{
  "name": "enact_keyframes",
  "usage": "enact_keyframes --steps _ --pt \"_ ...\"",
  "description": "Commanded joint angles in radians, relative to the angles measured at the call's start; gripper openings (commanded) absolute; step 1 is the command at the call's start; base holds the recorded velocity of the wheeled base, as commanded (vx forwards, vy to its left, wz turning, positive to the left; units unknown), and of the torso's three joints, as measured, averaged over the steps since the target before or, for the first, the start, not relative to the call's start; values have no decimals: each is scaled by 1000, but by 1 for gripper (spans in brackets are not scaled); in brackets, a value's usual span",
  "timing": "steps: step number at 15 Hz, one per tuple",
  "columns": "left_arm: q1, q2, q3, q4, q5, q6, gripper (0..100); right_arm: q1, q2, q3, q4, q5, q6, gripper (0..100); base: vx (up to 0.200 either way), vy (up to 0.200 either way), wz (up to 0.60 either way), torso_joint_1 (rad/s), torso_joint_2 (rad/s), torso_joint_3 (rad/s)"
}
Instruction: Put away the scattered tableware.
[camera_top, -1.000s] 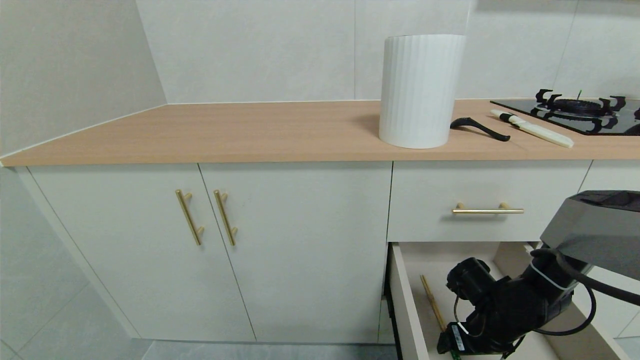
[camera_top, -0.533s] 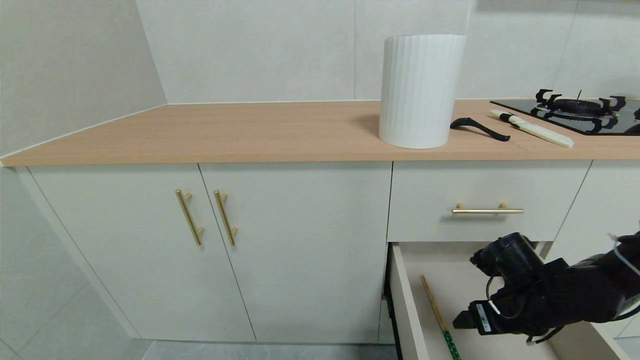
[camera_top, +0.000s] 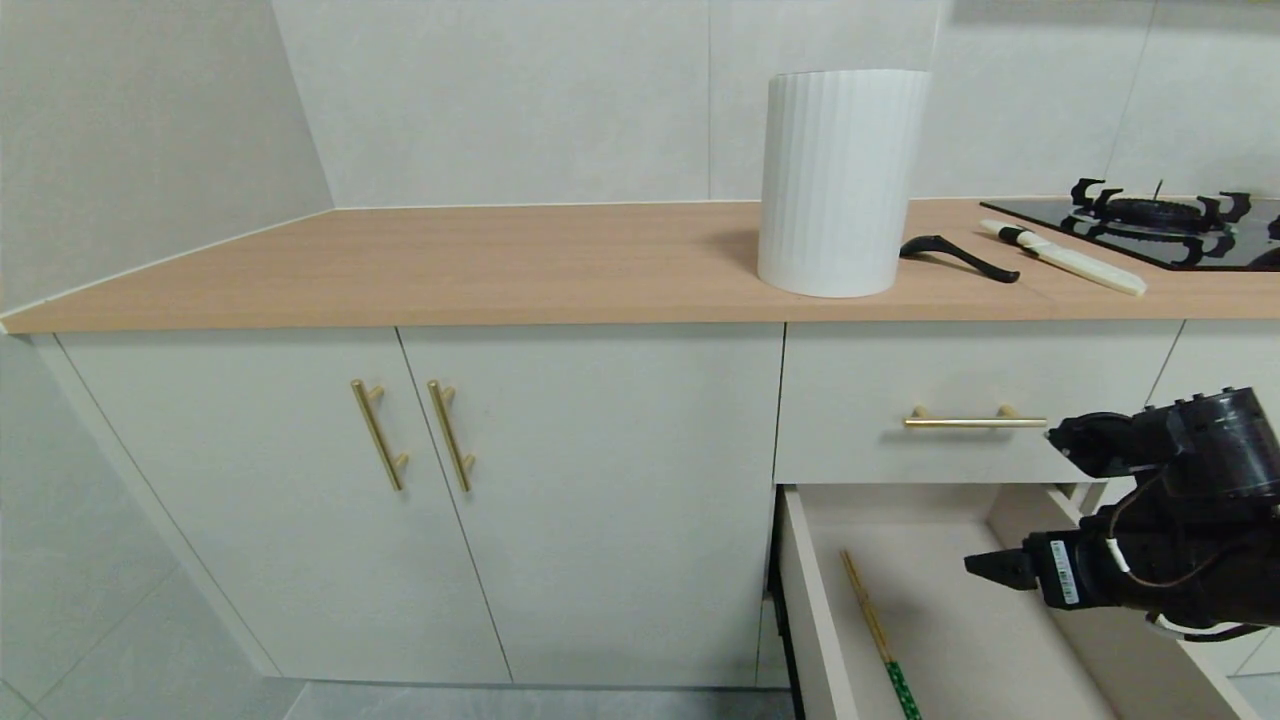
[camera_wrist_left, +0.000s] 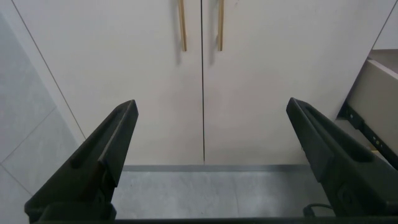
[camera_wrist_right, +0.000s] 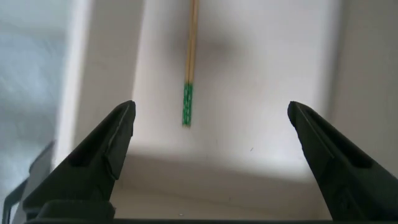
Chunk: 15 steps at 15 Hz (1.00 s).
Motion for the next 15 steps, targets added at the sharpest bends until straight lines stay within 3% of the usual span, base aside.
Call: enact_keyframes --steps 1,6,15 --pt "0 0 -1 0 0 0 100 -18 -86 6 -1 0 -14 100 0 0 0 0 0 0" --pt "0 0 -1 0 0 0 100 -24 -100 8 -6 0 -21 100 0 0 0 5 -42 -33" --pt "0 0 1 0 0 0 100 -24 -89 9 -6 0 -26 100 0 0 0 127 -419 -295"
